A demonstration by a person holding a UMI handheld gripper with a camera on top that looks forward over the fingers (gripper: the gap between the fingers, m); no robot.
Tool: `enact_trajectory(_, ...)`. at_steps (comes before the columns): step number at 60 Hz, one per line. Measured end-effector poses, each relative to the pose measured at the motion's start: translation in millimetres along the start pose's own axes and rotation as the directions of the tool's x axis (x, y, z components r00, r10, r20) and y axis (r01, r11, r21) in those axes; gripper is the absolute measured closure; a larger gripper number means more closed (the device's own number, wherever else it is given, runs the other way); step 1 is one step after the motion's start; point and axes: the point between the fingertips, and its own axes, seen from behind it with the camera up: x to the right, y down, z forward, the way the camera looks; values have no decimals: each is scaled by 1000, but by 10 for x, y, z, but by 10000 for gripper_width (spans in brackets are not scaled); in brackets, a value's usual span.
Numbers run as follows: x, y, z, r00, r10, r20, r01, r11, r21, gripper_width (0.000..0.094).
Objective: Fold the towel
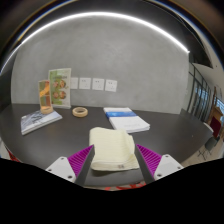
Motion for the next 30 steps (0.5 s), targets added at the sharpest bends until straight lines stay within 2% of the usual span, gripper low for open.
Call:
enact_trajectory(7,-722,-112,-653,997,20,72,-24,998,56,98)
enact_trajectory(18,-1787,31,-1421,986,-13,168,3,998,63,100)
enact_trajectory(30,-2139,187,-1821,982,-34,187,26,999,48,102)
